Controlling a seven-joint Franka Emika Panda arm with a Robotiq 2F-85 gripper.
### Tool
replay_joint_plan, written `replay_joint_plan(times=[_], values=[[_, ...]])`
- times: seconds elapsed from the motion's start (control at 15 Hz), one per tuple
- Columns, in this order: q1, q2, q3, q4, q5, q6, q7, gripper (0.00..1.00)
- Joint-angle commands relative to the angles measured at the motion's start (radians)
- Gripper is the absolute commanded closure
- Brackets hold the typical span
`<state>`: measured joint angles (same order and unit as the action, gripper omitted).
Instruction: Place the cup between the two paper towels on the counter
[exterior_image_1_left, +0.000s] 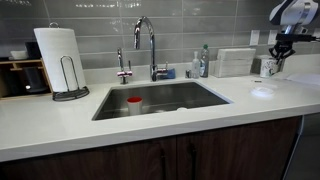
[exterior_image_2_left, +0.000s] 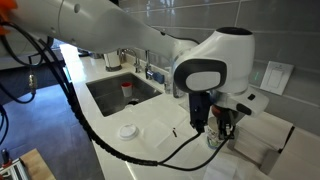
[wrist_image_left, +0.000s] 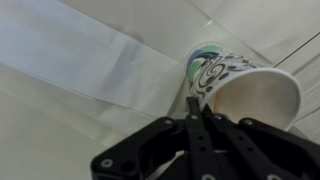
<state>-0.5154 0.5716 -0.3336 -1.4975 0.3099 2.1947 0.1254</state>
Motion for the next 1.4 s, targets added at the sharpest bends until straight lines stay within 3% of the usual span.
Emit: replay_joint_plan(times=[0.0, 0.07, 0.2, 0.8, 1.13, 1.33], values=[[-0.008, -0.002, 0.006, -0.015, -0.037, -0.008, 0.002, 0.97], [-0.006, -0.003, 0.006, -0.016, -0.044, -0.003, -0.001, 0.71], [-0.006, -0.014, 0.011, -0.024, -0.047, -0.006, -0.01, 0.66], [0.027, -0.142, 0.018, -0.124, -0.077, 0.021, -0.07, 0.0], [0.059, -0.245, -0.004, -0.236, -0.212, 0.057, -0.143, 0.0], [0.086, -0.292, -0.012, -0.309, -0.325, 0.161, -0.165, 0.0]])
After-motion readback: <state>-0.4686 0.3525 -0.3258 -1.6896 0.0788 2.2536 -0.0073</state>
